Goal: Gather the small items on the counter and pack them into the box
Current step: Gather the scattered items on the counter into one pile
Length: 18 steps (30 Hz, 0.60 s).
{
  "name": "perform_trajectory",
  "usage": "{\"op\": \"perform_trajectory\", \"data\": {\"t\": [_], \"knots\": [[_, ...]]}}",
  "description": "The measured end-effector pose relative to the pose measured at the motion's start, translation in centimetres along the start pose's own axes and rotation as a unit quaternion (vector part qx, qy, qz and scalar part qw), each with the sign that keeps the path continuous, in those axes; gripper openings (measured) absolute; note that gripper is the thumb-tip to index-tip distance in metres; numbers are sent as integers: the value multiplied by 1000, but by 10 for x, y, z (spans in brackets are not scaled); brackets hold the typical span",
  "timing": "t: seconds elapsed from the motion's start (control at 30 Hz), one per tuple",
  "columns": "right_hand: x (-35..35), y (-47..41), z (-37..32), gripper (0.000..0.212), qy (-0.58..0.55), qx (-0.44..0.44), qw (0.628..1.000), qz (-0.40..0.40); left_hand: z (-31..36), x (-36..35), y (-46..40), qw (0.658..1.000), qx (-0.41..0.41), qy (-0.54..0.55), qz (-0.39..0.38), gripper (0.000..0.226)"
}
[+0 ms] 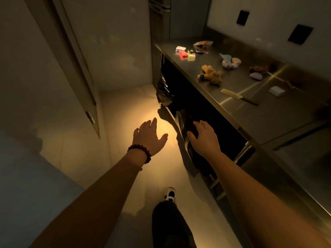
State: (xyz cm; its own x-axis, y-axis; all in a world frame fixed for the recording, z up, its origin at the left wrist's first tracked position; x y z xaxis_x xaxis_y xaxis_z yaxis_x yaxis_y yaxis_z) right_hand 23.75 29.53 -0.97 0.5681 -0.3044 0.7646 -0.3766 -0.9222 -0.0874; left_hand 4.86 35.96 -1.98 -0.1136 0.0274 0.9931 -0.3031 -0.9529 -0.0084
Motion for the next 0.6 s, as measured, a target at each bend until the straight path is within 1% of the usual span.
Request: {"op": "perform_trajectory", "data": {"t": [0.17,0.37,0.47,0.6], "knots": [[-13,-119,5,57,-12,15,1000,-2,-2,-14,-110,1000,-12,-8,-3,75],[1,-273,-8,51,-31,27,999,22,24,11,-262,999,-45,4,4,72],[10,-328,-10,47,-37,35,998,47,42,23,-324,997,-76,2,18,73],[8,-386,1,48,-32,1,998,45,57,23,-395,993,-119,-4,13,75]]}}
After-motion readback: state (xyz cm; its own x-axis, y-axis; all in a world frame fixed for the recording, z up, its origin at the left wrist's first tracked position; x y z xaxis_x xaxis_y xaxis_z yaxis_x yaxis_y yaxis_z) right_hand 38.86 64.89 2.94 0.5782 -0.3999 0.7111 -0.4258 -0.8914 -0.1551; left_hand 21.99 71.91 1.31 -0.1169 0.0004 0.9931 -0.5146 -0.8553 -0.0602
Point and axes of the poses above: each hand's wrist, its own y-axis away from the middle knuckle, its own x-axis out of the back of the hand, z = x × y, the point moved 3 cm from there along -y, towards the middle knuckle, and after that the axes turned 13 degrees about -y, right-handed, at the moved point
